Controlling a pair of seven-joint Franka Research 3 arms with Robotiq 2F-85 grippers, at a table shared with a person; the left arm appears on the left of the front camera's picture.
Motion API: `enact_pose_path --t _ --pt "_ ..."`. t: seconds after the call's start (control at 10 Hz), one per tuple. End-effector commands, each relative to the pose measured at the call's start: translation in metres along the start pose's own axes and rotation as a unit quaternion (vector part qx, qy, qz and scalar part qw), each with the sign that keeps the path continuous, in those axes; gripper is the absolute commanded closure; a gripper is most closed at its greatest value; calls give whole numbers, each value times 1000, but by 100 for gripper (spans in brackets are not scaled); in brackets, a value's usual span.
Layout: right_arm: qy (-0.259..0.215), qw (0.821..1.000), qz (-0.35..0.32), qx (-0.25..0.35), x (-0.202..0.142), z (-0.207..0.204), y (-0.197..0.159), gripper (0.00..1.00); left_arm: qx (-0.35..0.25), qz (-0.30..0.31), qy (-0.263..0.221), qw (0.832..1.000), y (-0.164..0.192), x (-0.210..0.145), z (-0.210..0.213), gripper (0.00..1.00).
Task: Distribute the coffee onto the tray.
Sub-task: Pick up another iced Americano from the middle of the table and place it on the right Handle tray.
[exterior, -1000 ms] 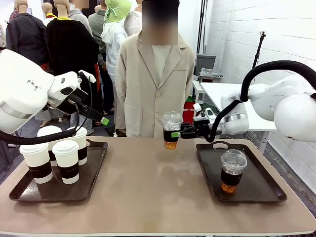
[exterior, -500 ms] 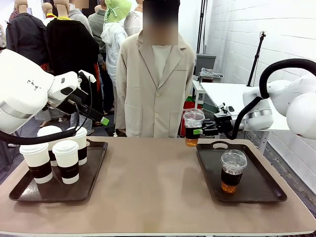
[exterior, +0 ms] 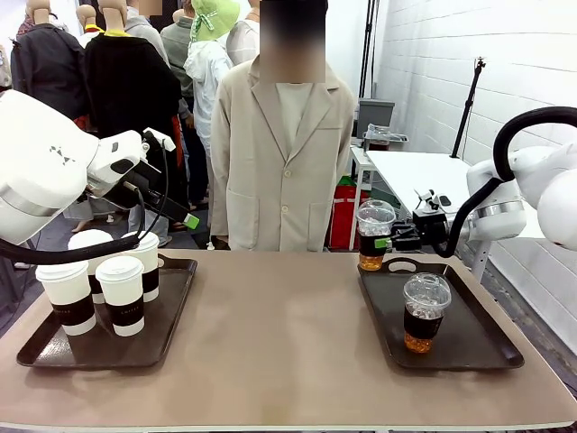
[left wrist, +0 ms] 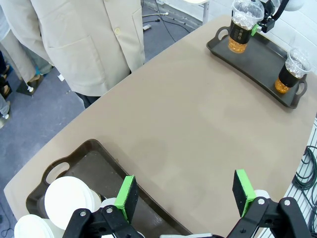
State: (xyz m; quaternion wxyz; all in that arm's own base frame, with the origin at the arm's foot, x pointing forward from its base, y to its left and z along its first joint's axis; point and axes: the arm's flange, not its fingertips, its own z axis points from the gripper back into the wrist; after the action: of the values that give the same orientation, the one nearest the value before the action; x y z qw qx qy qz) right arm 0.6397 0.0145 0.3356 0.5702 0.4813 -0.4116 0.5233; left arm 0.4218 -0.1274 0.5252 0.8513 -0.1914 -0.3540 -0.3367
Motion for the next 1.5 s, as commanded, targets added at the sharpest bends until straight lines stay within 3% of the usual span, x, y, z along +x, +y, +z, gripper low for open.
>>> enact_pose_path --t 0.0,0.3,0.9,1.4 --pt "1 1000 1 -2 3 2 -3 37 -9 7 -4 1000 2 0 -1 0" --pt "1 1000 1 -2 3 2 -3 37 -9 7 -4 1000 2 0 -1 0" --pt "7 1000 -2 -15 -46 44 1 37 -9 7 -4 1000 2 0 -1 0" --pt "3 1000 -2 -12 -80 52 2 37 -9 7 -4 1000 2 0 -1 0"
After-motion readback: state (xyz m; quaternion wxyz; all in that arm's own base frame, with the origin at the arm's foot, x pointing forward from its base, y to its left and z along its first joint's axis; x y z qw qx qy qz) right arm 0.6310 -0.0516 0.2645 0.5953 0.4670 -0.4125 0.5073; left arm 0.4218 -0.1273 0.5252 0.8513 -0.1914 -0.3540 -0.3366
